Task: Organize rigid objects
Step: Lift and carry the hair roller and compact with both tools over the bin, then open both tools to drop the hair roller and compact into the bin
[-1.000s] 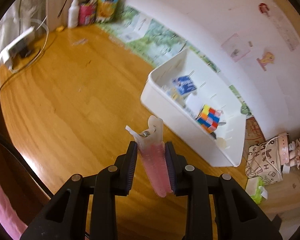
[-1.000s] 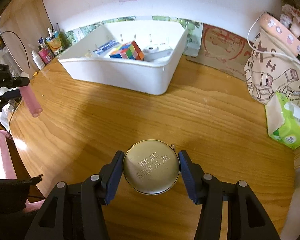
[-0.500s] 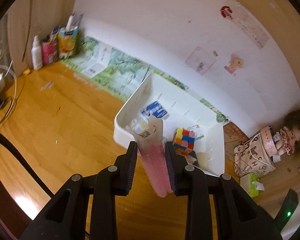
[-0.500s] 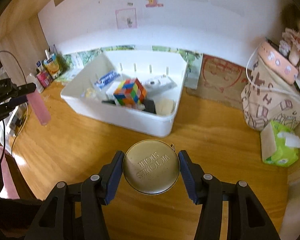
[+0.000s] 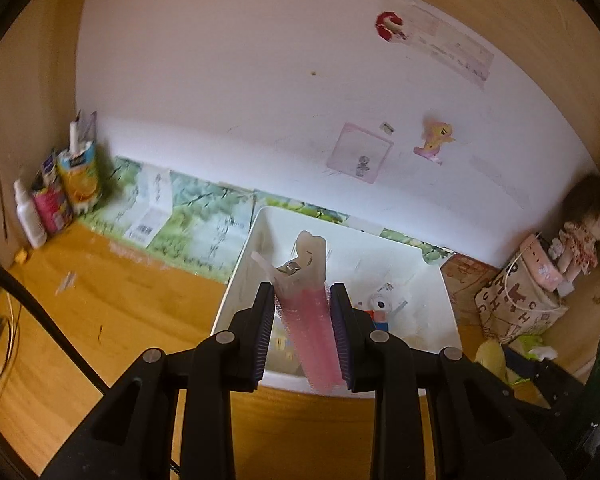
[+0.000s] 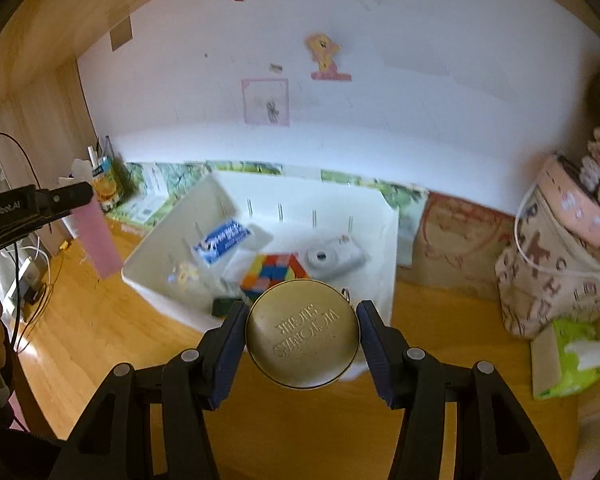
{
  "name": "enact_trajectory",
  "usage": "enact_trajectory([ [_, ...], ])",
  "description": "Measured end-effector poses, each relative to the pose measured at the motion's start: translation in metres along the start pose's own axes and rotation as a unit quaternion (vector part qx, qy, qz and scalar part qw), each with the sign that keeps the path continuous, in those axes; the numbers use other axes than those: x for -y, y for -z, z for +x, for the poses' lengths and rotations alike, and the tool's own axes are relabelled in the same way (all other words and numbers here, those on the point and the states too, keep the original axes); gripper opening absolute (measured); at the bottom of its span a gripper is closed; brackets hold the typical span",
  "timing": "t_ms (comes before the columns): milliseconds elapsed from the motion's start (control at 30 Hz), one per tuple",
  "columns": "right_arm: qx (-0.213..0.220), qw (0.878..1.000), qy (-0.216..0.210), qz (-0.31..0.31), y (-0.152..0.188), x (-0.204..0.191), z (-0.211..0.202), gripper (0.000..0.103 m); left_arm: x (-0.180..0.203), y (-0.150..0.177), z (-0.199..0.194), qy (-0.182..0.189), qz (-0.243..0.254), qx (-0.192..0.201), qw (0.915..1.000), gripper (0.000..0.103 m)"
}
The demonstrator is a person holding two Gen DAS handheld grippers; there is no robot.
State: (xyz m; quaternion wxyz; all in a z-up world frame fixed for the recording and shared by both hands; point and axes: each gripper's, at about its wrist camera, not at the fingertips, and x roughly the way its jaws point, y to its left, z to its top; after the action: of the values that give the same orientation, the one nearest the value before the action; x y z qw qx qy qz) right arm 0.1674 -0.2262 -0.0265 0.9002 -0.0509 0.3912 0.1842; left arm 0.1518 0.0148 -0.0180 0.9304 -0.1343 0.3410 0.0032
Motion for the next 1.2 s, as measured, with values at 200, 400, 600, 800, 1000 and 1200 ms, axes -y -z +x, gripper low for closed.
enact_trajectory([
  [200,0.035,0.999,0.000,0.012,-0.006,-0.004,0.020,0.056,0.009,-0.002,0.023,-0.017,0.058,0.020,0.9980,0.030],
  [400,0.052,0.998,0.000,0.037,-0.005,0.002,0.043,0.056,0.024,0.005,0.041,-0.015,0.124,0.038,0.9915,0.031],
  [600,0.041,0.998,-0.002,0.056,-0.003,0.004,0.065,0.056,0.035,0.011,0.063,-0.003,0.154,0.033,0.9875,0.031],
  [800,0.029,0.998,-0.012,0.054,-0.004,0.000,0.075,0.069,0.042,0.015,0.072,0.005,0.170,0.021,0.9852,0.033],
  [1000,0.040,0.998,-0.013,0.047,-0.008,-0.006,0.062,0.076,0.045,0.014,0.058,0.011,0.167,0.030,0.9855,0.041],
  [1200,0.071,0.996,-0.005,0.062,-0.013,-0.006,0.027,0.082,0.046,0.007,0.020,0.017,0.156,0.065,0.9854,0.067],
])
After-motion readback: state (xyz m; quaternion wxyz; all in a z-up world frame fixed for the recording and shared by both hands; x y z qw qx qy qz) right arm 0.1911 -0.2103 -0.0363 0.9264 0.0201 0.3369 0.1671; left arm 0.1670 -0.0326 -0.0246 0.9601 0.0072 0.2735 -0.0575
